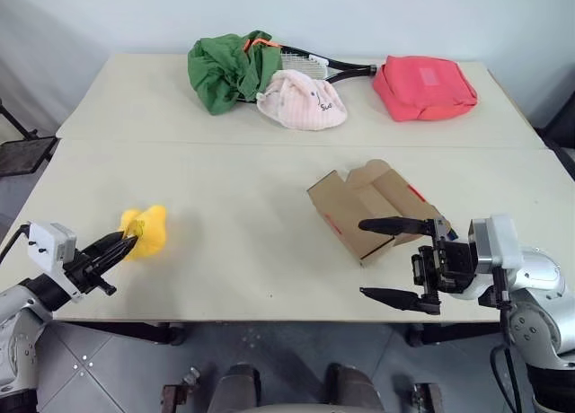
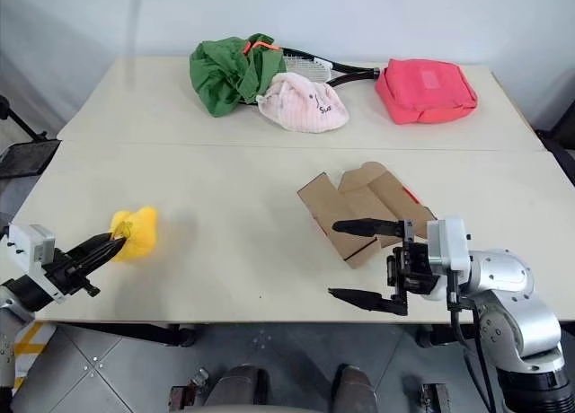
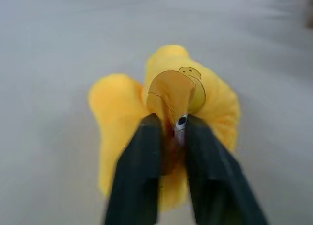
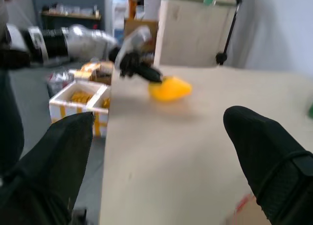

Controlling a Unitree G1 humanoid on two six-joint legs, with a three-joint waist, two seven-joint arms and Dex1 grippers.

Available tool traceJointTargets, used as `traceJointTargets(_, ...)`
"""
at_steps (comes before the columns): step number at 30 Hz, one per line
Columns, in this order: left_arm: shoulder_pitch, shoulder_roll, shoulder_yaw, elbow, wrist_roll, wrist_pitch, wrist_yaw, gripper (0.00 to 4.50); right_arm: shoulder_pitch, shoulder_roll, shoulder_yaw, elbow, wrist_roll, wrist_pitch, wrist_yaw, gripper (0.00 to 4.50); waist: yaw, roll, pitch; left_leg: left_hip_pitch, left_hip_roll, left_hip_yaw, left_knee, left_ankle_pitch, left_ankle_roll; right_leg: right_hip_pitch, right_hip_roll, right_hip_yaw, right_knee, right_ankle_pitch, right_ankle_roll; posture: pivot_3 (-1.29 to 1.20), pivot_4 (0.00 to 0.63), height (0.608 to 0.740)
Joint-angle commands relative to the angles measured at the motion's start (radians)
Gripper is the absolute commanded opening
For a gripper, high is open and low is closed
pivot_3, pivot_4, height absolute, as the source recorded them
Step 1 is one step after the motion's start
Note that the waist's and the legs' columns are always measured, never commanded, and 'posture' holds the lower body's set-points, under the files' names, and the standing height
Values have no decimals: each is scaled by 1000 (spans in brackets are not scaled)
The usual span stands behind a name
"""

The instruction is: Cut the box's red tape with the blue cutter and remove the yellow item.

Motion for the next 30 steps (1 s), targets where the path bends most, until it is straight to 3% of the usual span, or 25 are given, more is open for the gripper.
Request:
traceJointTargets(1, 12, 20, 26, -101, -76, 40, 7, 2270, -19, -8, -9, 26, -12, -54, 47, 4500, -7, 0, 0, 0, 0, 0, 0, 0, 0, 0, 0, 0, 1, 0, 0, 0, 150, 740)
traceJointTargets(5, 5, 83, 76, -116, -163, 125, -20, 3481, -24, -3, -23, 49, -15, -65, 41, 4500, -13, 0, 0, 1, 1, 1, -1, 0, -1, -2, 0, 0, 3, 0, 0, 0, 150, 740)
traceJointTargets(9, 53, 199, 161, -49, -218, 175, -137, 3481, -9, -9, -48, 62, -5, -61, 29, 4500, -21, 0, 0, 1, 4, 2, -1, -1, -3, -3, 2, 0, 4, 0, -1, 0, 150, 740)
traceJointTargets(13, 204, 286, 283, 91, -119, 19, -286, 3481, 16, -39, -56, 81, -12, -43, 44, 4500, -35, 1, 0, 3, 6, 6, -3, -3, -3, -4, 2, -1, 3, -1, -2, 0, 150, 740)
traceJointTargets(19, 353, 160, 303, 92, -52, -260, -334, 3481, 57, -44, -25, 108, -72, -71, 42, 4500, -34, 0, 0, 4, 9, 14, -3, -5, -3, -6, 3, -2, 1, -2, -5, 0, 150, 740)
traceJointTargets(25, 383, 58, 230, -91, -28, -269, -212, 3481, 149, -12, -27, 106, -141, -171, 22, 4500, -20, -1, -1, 4, 9, 14, -1, -7, -2, -5, 3, -2, 0, -1, -5, 0, 150, 740)
traceJointTargets(30, 369, 36, 192, -169, -42, -241, -141, 3481, 214, 3, -50, 75, -144, -199, -32, 4500, -21, -1, -1, 5, 9, 14, -1, -7, -2, -5, 3, -2, 1, -1, -6, 0, 150, 740)
